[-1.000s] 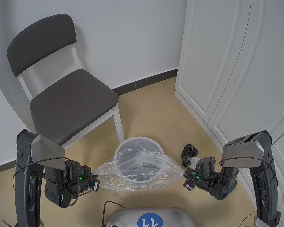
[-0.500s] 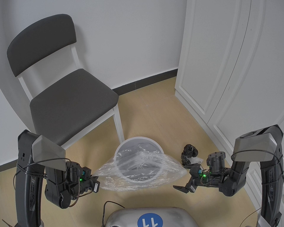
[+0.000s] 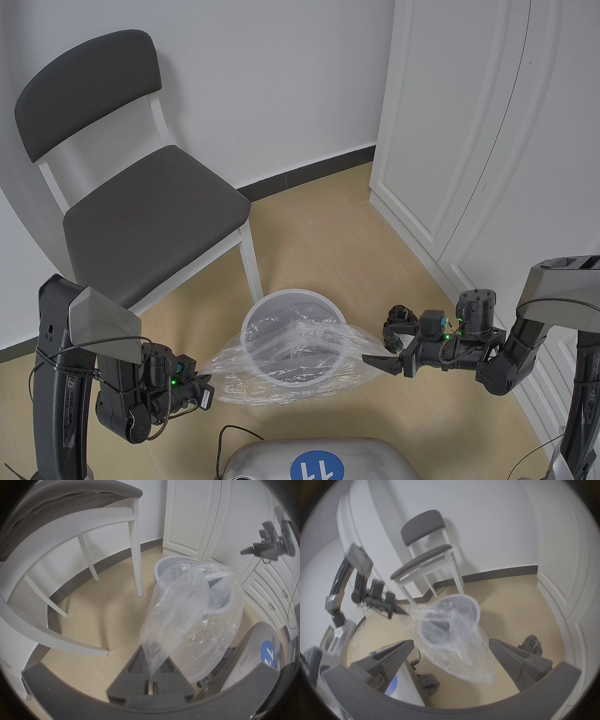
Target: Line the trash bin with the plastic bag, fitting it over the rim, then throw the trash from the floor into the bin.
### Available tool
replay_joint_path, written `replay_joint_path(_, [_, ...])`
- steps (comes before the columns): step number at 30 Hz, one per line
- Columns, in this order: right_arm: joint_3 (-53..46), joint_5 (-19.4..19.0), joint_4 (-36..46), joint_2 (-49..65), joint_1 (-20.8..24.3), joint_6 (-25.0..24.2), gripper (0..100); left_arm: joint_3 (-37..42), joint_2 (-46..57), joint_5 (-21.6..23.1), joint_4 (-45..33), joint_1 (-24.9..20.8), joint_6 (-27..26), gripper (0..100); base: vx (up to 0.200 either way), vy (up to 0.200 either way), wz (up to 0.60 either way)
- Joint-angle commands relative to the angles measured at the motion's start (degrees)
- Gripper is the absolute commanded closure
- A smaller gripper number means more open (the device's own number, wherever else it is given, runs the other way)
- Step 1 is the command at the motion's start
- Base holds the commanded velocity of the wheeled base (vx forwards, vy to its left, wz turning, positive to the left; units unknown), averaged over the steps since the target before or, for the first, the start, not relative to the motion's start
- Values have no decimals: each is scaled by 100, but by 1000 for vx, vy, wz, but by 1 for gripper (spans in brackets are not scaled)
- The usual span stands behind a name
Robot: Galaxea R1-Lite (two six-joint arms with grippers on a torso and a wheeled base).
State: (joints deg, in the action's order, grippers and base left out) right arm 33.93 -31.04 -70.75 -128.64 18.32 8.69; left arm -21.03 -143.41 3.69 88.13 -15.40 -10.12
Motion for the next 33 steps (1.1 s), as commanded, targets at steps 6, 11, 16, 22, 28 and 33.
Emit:
replay_joint_path(6, [2601, 827, 3876, 1183, 681, 142, 0, 46, -3, 0, 3, -148, 19, 0, 0, 0, 0])
replay_joint_path(11, [4254, 3042, 5906, 682, 1086, 590, 0, 169, 261, 0, 3, -148, 19, 0, 0, 0, 0])
replay_joint_path(16, [4649, 3473, 6381, 260, 1138, 1565, 0, 433, 498, 17, 3, -139, 19, 0, 0, 0, 0])
replay_joint_path(22, [4737, 3490, 6451, -109, 1235, 3095, 0, 793, 964, 299, -6, -121, -60, 0, 0, 0, 0])
replay_joint_path(28, [5010, 3499, 6601, -461, 1525, 3200, 0, 960, 1245, 343, -15, -104, -122, 0, 0, 0, 0])
replay_joint_path(33, [5124, 3490, 6750, -689, 1657, 3191, 0, 978, 1316, 334, -15, -60, -227, 0, 0, 0, 0])
